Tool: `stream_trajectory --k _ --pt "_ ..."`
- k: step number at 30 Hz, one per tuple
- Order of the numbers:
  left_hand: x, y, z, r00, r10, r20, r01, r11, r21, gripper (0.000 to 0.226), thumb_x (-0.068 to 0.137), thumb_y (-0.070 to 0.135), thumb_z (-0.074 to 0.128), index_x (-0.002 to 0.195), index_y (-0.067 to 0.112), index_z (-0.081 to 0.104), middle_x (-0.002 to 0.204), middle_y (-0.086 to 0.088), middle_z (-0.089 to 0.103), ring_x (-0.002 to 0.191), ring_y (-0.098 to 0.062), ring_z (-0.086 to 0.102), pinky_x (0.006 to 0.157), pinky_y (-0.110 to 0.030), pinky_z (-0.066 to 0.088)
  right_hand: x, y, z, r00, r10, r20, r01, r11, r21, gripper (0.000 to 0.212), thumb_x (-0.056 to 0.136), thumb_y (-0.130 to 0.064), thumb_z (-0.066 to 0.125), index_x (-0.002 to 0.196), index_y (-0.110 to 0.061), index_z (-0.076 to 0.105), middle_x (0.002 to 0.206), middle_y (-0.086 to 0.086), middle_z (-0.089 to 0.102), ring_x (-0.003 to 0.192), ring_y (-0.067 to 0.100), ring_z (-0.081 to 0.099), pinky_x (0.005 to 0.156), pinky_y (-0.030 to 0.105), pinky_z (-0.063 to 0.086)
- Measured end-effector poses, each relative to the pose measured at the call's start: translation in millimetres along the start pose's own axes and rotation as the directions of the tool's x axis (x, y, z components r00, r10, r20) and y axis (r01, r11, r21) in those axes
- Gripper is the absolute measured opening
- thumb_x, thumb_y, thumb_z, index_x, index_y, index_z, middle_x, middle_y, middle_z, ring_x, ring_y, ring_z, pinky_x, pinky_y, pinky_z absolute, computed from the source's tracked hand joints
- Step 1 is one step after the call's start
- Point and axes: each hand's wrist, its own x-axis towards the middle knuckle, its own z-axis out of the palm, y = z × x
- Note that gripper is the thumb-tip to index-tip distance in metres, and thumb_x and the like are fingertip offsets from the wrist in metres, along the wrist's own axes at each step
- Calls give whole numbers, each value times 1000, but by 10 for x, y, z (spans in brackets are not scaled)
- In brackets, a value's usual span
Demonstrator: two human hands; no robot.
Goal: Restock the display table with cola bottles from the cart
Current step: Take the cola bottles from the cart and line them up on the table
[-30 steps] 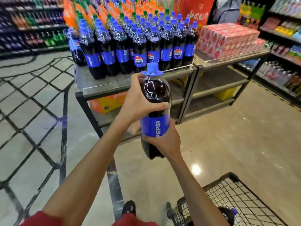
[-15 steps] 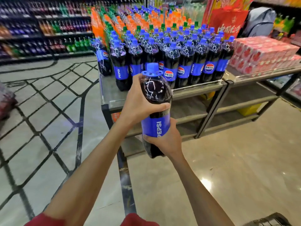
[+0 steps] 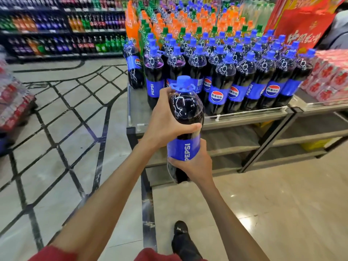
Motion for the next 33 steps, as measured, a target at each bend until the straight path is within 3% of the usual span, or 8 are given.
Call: stream_trajectory --k 7,11,16,25,29,33 --pt "624 -200 292 998 -44 -36 43 999 -21 96 55 25 99 129 26 38 120 21 57 110 7 58 91 -9 45 815 88 -16 999 -3 39 3 1000 -7 88 49 -49 95 116 -39 40 99 -27 59 93 5 63 86 36 55" --pt "983 -303 441 998 -44 -49 44 999 -10 96 55 27 98 131 25 40 123 19 58 113 3 60 97 -20 49 1225 121 -15 998 -4 70 2 1000 26 84 51 -45 96 114 -37 41 96 -27 59 88 -6 59 82 30 52" --pt "1373 -434 575 995 -63 -76 62 998 -9 98 54 25 99 132 21 40 125 11 60 113 0 61 97 -20 49 1679 148 -17 996 -16 90 12 999 37 83 50 -47 95 112 -38 41 98 -25 61 92 -2 62 84 34 57" --pt "1965 -689 702 997 -36 -67 34 999 -38 100 54 23 99 135 23 40 123 20 57 113 6 57 91 -5 41 2357 175 70 998 -33 49 31 999 41 84 51 -43 96 115 -36 42 100 -24 62 92 -6 61 81 30 55" --pt "2216 -826 711 999 -16 -52 13 998 -59 98 54 24 98 134 24 40 124 19 58 115 4 57 96 -11 43 2619 160 150 999 -31 24 30 999 19 88 50 -45 96 118 -34 42 104 -22 63 94 -8 61 79 24 51" --pt "2483 -974 719 1000 6 -5 -7 997 -76 100 54 27 99 135 24 41 127 16 58 117 2 57 101 -15 44 2863 143 231 1000 -8 -22 8 1000 21 88 48 -46 95 118 -37 42 102 -24 63 94 -5 62 82 30 54"
